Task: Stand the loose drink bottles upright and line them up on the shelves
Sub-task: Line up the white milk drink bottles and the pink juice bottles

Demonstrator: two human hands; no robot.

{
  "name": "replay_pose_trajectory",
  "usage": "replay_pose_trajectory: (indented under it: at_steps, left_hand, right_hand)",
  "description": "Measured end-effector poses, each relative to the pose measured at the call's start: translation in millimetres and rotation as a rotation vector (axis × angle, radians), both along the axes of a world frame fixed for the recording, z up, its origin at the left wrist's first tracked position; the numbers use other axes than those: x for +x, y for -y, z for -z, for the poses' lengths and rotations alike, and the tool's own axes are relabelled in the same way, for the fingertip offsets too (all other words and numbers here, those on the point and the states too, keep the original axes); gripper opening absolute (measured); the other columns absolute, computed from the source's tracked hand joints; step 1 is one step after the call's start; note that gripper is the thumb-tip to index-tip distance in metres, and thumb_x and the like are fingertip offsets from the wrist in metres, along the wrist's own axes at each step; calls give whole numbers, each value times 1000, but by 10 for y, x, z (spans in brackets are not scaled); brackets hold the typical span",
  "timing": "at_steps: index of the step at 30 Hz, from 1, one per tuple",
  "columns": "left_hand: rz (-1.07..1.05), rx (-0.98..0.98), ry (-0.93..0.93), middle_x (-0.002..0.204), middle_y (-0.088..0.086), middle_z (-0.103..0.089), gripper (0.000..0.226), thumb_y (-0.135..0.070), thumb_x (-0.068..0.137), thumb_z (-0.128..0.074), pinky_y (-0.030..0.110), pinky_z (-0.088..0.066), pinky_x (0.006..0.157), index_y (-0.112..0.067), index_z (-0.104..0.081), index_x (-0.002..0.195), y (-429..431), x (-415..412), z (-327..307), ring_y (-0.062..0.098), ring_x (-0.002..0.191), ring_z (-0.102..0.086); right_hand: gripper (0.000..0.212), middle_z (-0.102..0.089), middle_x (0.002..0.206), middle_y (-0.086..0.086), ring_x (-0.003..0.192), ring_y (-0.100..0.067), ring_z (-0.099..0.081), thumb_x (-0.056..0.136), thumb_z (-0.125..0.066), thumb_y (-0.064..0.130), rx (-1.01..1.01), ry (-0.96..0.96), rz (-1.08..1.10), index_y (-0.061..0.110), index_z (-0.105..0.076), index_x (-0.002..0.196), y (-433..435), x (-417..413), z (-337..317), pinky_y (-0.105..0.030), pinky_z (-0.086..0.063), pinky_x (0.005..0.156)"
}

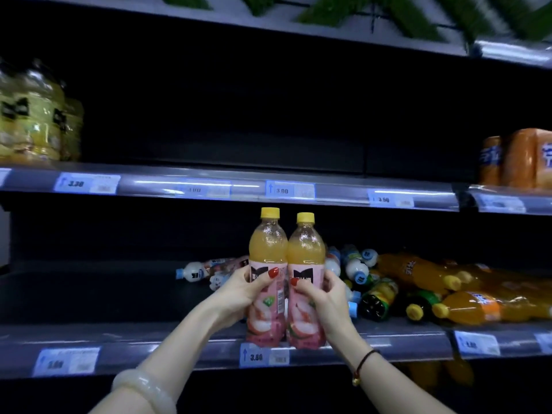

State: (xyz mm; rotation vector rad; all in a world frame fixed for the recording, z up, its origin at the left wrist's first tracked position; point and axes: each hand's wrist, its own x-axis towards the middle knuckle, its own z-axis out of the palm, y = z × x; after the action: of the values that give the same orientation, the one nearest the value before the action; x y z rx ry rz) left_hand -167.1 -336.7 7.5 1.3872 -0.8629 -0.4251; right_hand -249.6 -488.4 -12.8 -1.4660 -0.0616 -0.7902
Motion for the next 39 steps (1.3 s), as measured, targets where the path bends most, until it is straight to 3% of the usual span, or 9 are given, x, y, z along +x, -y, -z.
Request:
replay_pose_trajectory:
  at_steps: [2, 6, 12, 14, 19, 26, 29, 32, 39]
  left_hand:
    - [17, -51, 46, 107, 16, -71, 90, -58, 48, -84, 44, -54, 85, -8, -57, 117, -6, -98, -88, 32, 100, -68]
    - [-7, -167, 107, 97, 16, -73, 67, -50, 53, -85, 32, -57, 67, -7, -66, 102, 58, -357, -393, 29, 87, -71]
    - [-28, -187, 254, 104, 20, -70, 64, -51, 64, -77, 46, -57, 80, -10, -62, 109, 116, -617, -1036, 36, 96, -68]
    - [-82, -215, 270, 107, 21, -69, 52, -44, 74, -73, 49, -55, 84, -10, -60, 110, 187, -613, -1266, 36, 96, -68]
    - [-136, -328, 271, 114, 23, -65, 70, -37, 70, -77, 51, -55, 85, -2, -48, 123, 359, -470, -1814, 37, 99, -67]
    - [-121, -410, 313, 87, 8, -69, 21, -27, 84, -67, 35, -58, 67, -11, -57, 93, 752, -200, -2328, 21, 73, -69]
    - [-144, -438, 298, 85, 6, -70, 20, -28, 85, -67, 34, -59, 64, -12, -58, 92, 942, -51, -2457, 20, 72, -69]
    - [-152, -462, 290, 90, 10, -70, 25, -26, 83, -70, 43, -58, 74, -9, -59, 96, 1089, 112, -2555, 25, 78, -69]
    - [-233, -334, 233, 84, 12, -69, 35, -22, 78, -74, 36, -58, 65, -1, -61, 103, 1294, 436, -2532, 23, 73, -69]
  right_hand:
    - [35, -69, 79, -11, 71, -26, -67, 60, -73, 18, -10, 51, 10, 5, -61, 90, -13, -105, -101, -36, -58, 64]
    - [36, -71, 83, -12, 75, -26, -68, 63, -74, 18, -59, 108, 26, 1, -63, 92, 24, -314, -411, -39, -57, 68]
    - [16, -72, 88, -7, 80, -21, -70, 79, -74, 12, -158, 153, 17, 10, -65, 92, 131, -529, -1065, -33, -59, 71]
    - [19, -72, 92, -6, 83, -20, -70, 80, -73, 14, -162, 161, 5, 11, -64, 97, 183, -512, -1289, -33, -59, 74]
    - [44, -65, 110, -15, 97, -26, -67, 80, -74, 16, -128, 226, 109, 4, -51, 116, 340, -308, -1800, -41, -56, 85]
    - [43, -63, 112, -16, 97, -29, -67, 83, -70, 17, -163, 288, 159, 5, -47, 118, 657, -46, -2349, -45, -57, 83]
    - [40, -63, 112, -15, 97, -29, -68, 84, -70, 18, -167, 309, 169, 8, -47, 115, 824, 123, -2514, -45, -57, 84]
    - [38, -63, 112, -16, 99, -29, -67, 85, -70, 17, -172, 328, 171, 8, -46, 113, 971, 311, -2629, -44, -57, 84]
    - [54, -59, 118, -18, 98, -28, -66, 84, -71, 20, -154, 162, 55, 0, -40, 123, 1325, 776, -2588, -45, -57, 82]
